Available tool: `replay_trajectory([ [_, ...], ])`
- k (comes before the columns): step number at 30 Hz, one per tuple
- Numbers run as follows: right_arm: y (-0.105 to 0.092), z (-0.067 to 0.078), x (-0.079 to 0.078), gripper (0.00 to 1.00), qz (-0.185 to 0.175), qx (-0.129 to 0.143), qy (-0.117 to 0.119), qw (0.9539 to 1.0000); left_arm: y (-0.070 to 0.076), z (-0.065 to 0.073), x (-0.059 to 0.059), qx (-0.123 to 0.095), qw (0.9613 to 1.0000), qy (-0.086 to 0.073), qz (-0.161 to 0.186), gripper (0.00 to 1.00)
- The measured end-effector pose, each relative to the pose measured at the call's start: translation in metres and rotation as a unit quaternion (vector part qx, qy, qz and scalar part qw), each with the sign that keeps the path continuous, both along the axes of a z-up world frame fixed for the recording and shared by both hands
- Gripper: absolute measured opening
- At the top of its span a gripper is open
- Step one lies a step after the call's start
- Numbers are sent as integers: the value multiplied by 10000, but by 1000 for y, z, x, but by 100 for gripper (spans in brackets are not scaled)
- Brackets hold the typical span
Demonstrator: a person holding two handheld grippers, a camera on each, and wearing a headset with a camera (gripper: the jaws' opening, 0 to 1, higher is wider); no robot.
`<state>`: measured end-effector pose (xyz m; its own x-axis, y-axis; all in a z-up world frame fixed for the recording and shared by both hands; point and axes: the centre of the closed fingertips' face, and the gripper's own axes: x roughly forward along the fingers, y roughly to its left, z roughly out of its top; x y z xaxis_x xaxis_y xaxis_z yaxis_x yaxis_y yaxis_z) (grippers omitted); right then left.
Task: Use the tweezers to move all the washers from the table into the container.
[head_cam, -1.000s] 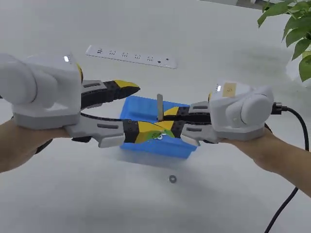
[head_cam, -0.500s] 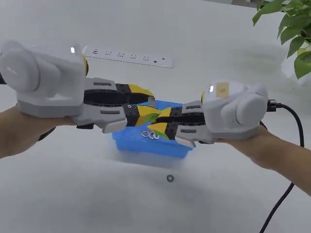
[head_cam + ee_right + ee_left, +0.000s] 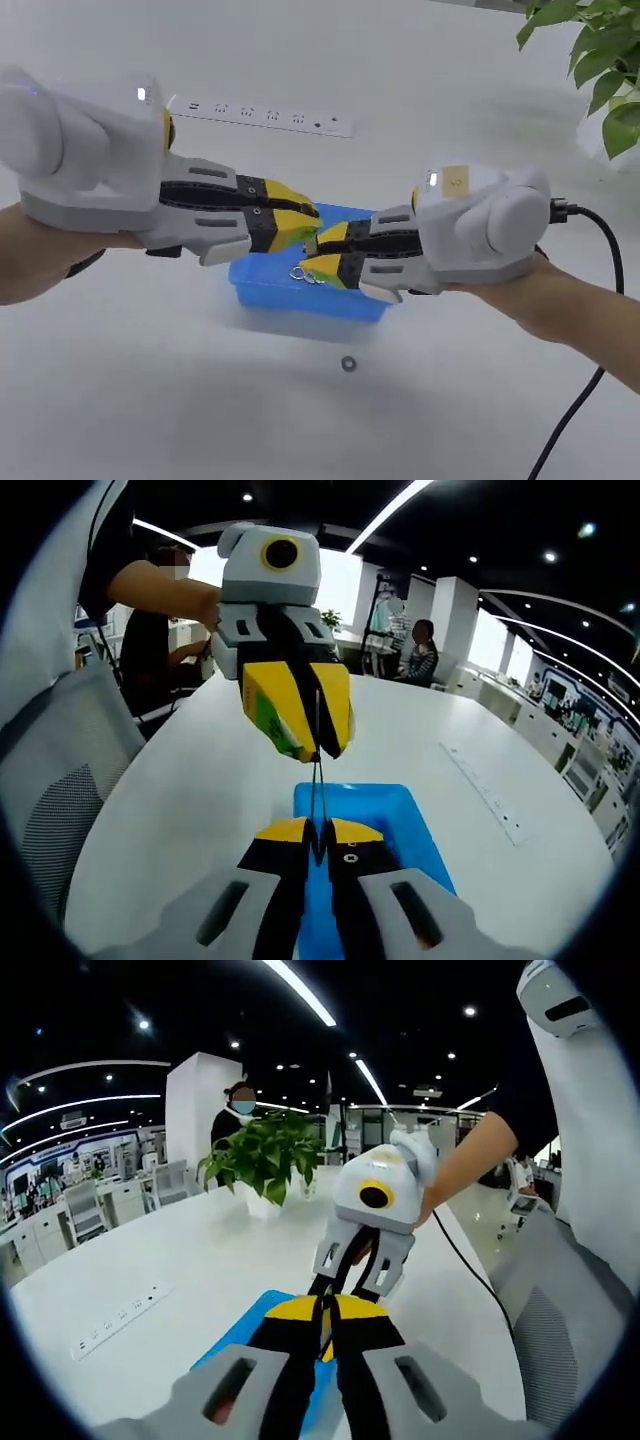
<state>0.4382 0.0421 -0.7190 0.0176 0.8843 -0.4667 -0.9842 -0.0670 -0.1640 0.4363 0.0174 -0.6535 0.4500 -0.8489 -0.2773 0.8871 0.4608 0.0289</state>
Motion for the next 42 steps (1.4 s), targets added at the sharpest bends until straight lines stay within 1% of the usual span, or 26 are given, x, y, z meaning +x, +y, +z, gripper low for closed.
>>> replay_trajectory([
  [2, 1, 1, -2, 7, 51, 8, 1, 10000, -2, 1, -4, 37, 9999, 1, -145, 8],
  [3, 1, 1, -3, 7, 72, 2, -8, 10000, -4, 1, -5, 154, 9995, -111, -243, 7],
  [6, 2, 0, -5, 8, 127, -38, -57, 9999, -7, 0, -7, 270, 9988, -164, -385, 7],
  [9, 2, -1, -5, 8, 138, -95, -129, 9998, -10, -1, -6, 363, 9981, -270, -412, 6],
  [10, 2, -1, -4, 8, 129, -103, -155, 9997, -11, 0, -4, 411, 9978, -354, -379, 5],
  [12, 1, -1, -2, 8, 86, -114, -215, 9997, -11, 2, -1, 451, 9974, -465, -311, 5],
  [13, 1, 0, 0, 9, 50, -110, -249, 9996, -12, 2, -1, 439, 9975, -463, -313, 5],
  [15, 1, 2, 3, 10, -7, -125, -314, 9994, -11, 4, 3, 465, 9971, -546, -273, 5],
  [18, 2, 6, 9, 11, -132, -119, -438, 9989, -11, 8, 7, 462, 9968, -612, -220, 5],
  [21, 3, 10, 12, 12, -217, -120, -474, 9986, -10, 12, 10, 464, 9965, -681, -161, 5],
  [24, 2, 13, 13, 14, -304, -95, -448, 9985, -10, 15, 12, 450, 9964, -706, -116, 5],
  [25, 2, 13, 14, 17, -338, -108, -450, 9984, -10, 16, 12, 413, 9968, -665, -129, 5],
  [28, -1, 15, 13, 22, -397, -131, -448, 9981, -9, 20, 11, 377, 9967, -710, -118, 5],
  [30, -5, 16, 10, 23, -398, -121, -395, 9984, -8, 24, 12, 386, 9962, -779, -89, 5],
  [32, -8, 16, 8, 24, -416, -154, -417, 9981, -6, 27, 13, 382, 9961, -800, -46, 5],
  [35, -16, 18, 8, 28, -551, -179, -407, 9975, -4, 35, 13, 334, 9958, -856, 13, 5],
  [36, -18, 18, 8, 29, -596, -171, -401, 9973, -4, 38, 14, 320, 9954, -902, 39, 5],
  [38, -24, 20, 7, 30, -684, -144, -383, 9968, -3, 43, 13, 271, 9953, -925, 61, 5],
  [42, -35, 22, 5, 33, -840, -129, -361, 9957, -3, 46, 11, 245, 9950, -968, 87, 5],
])
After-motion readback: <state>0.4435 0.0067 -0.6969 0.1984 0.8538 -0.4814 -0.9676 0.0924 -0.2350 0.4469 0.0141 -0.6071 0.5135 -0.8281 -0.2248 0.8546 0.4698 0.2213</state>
